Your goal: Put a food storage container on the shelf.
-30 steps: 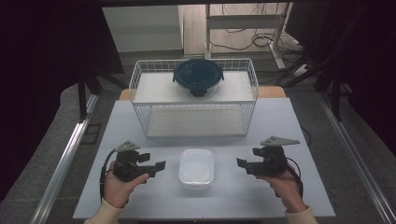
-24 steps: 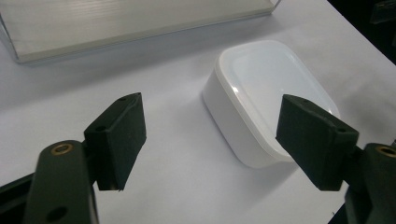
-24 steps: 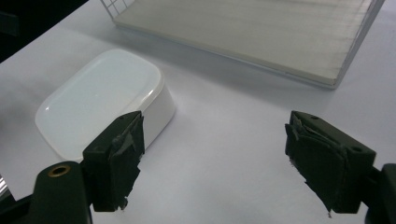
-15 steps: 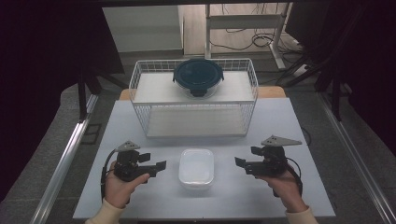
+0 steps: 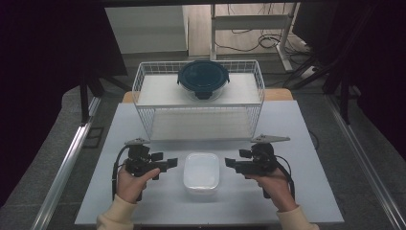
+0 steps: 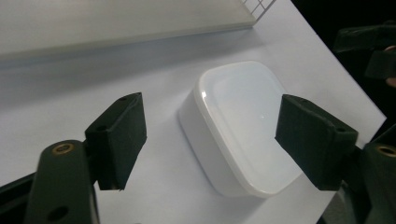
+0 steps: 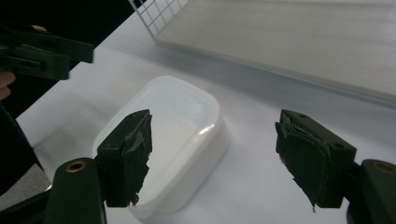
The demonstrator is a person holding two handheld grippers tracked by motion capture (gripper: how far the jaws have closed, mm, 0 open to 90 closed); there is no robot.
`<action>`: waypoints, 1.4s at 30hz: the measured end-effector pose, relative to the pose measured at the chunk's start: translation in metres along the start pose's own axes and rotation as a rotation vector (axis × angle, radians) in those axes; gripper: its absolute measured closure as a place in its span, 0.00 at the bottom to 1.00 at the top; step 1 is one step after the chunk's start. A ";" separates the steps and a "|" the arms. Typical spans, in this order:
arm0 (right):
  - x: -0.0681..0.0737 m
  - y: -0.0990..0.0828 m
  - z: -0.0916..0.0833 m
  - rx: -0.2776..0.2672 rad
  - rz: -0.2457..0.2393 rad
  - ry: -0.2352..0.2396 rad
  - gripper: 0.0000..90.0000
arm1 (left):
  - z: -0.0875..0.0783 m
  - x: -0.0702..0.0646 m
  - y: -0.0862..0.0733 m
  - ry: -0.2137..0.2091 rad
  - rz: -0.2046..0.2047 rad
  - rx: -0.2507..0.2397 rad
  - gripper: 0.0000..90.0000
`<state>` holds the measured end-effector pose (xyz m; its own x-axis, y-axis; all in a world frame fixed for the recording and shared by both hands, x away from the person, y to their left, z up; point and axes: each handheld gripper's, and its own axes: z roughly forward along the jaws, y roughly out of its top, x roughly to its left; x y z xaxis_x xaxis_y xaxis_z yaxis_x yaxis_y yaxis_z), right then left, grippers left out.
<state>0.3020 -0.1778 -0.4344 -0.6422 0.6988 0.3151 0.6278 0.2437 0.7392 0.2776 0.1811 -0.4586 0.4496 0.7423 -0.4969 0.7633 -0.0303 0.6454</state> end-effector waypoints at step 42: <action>-0.005 -0.031 0.053 0.114 0.200 0.150 0.49 | 0.050 0.012 -0.015 -0.187 -0.129 0.094 0.42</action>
<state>0.3095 -0.1535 -0.4905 -0.5532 0.6354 0.5387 0.7887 0.1911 0.5844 0.2946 0.1572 -0.5035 0.4167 0.6074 -0.6763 0.8559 -0.0116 0.5170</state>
